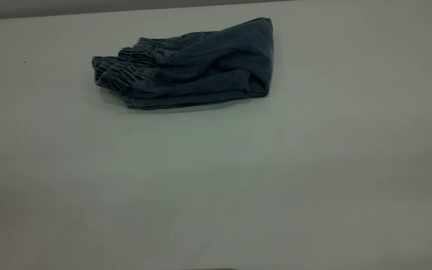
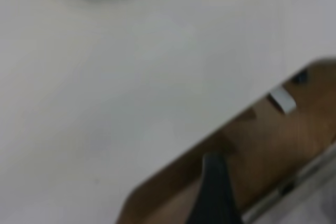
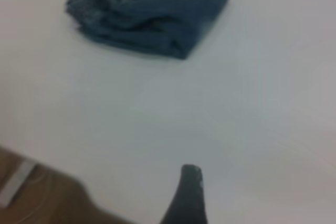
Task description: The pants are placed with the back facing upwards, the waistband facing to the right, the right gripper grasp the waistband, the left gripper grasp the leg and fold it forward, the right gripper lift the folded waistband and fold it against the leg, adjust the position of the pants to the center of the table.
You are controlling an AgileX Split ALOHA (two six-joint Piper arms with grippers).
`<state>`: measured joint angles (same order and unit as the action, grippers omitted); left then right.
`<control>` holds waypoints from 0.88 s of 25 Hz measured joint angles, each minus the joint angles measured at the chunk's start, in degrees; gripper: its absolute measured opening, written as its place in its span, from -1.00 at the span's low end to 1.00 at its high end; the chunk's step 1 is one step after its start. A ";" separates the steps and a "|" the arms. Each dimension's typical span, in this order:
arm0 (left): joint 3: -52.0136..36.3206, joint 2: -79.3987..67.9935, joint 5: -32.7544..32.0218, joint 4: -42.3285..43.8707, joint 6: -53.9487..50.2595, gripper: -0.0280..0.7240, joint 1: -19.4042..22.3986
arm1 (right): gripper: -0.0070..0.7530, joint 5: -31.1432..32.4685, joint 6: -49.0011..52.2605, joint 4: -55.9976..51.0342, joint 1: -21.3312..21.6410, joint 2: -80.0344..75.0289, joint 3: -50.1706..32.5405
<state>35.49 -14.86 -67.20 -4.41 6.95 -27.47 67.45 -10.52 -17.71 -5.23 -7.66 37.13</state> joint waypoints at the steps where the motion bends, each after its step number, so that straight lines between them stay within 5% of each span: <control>1: -0.92 0.00 0.00 -0.07 0.00 0.45 0.00 | 0.56 -1.08 0.00 0.99 0.00 1.77 -1.81; 7: -4.80 0.00 0.00 -0.08 0.00 0.45 0.00 | 0.56 -1.98 0.37 4.96 0.00 7.94 -9.45; 22: -7.27 0.00 2.73 -1.78 -0.18 0.45 0.00 | 0.56 -1.90 1.55 6.15 0.00 8.30 -9.92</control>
<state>28.22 -14.86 -64.47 -6.19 6.77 -27.47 65.55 -8.97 -11.55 -5.23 0.64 27.20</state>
